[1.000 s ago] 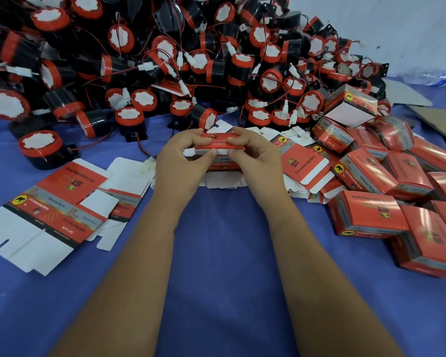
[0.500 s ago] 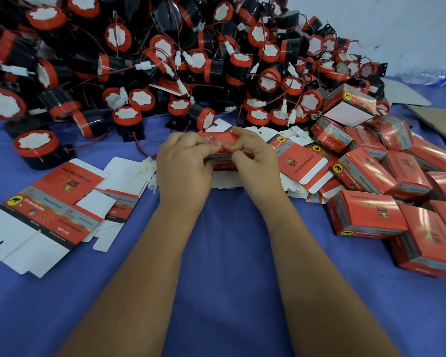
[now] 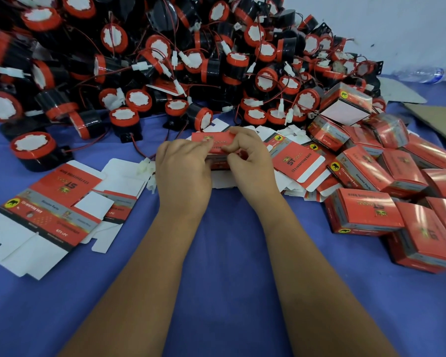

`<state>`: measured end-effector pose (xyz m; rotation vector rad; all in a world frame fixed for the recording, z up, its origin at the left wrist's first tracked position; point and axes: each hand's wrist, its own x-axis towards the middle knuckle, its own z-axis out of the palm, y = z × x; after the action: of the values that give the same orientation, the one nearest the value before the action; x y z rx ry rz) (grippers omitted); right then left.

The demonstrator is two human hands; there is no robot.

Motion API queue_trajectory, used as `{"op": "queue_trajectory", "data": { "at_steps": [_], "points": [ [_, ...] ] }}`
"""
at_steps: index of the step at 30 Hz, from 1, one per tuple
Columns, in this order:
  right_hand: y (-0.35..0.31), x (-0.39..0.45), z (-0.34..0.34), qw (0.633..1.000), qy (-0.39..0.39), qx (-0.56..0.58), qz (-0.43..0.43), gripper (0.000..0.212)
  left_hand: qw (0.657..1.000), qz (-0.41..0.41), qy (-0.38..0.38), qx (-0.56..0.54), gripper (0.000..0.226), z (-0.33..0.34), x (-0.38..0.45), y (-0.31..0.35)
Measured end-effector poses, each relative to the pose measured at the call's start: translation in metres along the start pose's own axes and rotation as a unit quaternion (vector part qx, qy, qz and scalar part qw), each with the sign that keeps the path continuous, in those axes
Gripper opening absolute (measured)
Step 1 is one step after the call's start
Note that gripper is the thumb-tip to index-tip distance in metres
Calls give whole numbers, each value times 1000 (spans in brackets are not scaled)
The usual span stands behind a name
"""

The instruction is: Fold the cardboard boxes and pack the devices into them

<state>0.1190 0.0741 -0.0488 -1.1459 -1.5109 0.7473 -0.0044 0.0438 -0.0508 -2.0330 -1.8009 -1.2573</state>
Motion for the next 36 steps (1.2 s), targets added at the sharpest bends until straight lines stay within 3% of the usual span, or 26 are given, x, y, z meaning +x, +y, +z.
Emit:
{"op": "queue_trajectory", "data": {
  "at_steps": [5,11,22,26,32,36],
  "points": [
    [2,-2,1,1000,-2,-10,-7,35,1000,-15,-5,-26,21,2,5,-1],
    [2,-2,0,1000,-10,-25,-10,32,997,36,46,47,9,2,7,-2],
    [3,-2,1,996,-21,-79,-25,28,997,-4,-13,72,11,0,5,1],
    [2,-3,1,990,-14,-124,-58,30,998,-38,-27,29,9,2,6,-3],
    [-10,2,-12,978,111,-142,-106,23,994,-55,7,-96,30,3,6,-5],
    [-17,9,-38,928,353,-93,-72,18,987,-68,-70,-128,31,7,5,-4]
  ]
}}
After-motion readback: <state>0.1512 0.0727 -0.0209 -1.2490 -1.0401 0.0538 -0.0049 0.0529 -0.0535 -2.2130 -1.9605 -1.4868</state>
